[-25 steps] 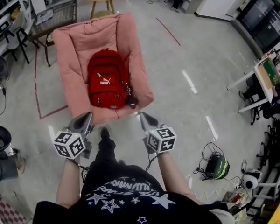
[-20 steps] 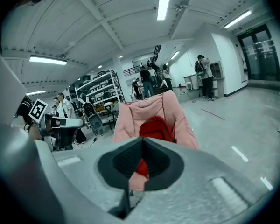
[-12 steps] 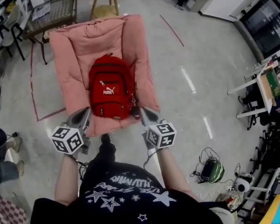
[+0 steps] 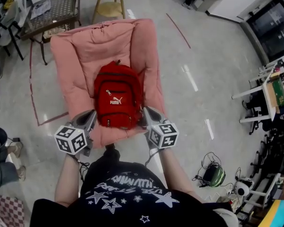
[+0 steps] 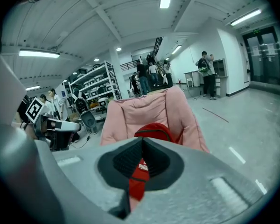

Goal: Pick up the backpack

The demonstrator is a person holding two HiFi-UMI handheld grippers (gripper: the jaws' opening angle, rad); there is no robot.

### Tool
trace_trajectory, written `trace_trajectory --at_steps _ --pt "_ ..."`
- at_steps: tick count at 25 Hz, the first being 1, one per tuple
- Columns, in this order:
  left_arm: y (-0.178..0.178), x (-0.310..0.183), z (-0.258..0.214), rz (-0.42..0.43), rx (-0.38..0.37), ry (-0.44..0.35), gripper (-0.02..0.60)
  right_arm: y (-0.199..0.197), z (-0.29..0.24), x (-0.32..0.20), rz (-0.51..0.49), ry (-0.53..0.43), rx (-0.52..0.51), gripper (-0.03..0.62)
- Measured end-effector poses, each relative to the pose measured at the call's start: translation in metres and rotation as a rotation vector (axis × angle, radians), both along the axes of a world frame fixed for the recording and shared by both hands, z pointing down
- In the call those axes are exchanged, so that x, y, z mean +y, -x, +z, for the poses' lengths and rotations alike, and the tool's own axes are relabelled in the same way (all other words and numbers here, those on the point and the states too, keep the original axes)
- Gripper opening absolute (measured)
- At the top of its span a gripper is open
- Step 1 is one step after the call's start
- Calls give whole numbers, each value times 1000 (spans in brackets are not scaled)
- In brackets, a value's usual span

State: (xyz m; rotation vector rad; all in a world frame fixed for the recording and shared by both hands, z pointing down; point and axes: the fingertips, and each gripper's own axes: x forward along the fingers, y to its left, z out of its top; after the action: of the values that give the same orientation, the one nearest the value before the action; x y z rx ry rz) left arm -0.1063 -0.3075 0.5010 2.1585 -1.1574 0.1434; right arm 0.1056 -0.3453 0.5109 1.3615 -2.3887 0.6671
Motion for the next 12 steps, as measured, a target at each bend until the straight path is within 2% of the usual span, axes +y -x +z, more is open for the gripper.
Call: trace_trajectory --at_steps 6,7,8,11,12 --pt "5 -40 13 81 30 13 9 5 6 -39 67 3 66 5" --pt "7 -47 16 78 28 13 9 7 9 -43 68 15 71 83" --pt "9 -53 19 70 26 14 9 8 12 -46 64 30 77 121" --pt "14 -68 31 38 13 15 11 8 27 -57 39 61 111 136" --pt "16 -74 37 24 3 16 12 9 33 -62 30 70 117 180"
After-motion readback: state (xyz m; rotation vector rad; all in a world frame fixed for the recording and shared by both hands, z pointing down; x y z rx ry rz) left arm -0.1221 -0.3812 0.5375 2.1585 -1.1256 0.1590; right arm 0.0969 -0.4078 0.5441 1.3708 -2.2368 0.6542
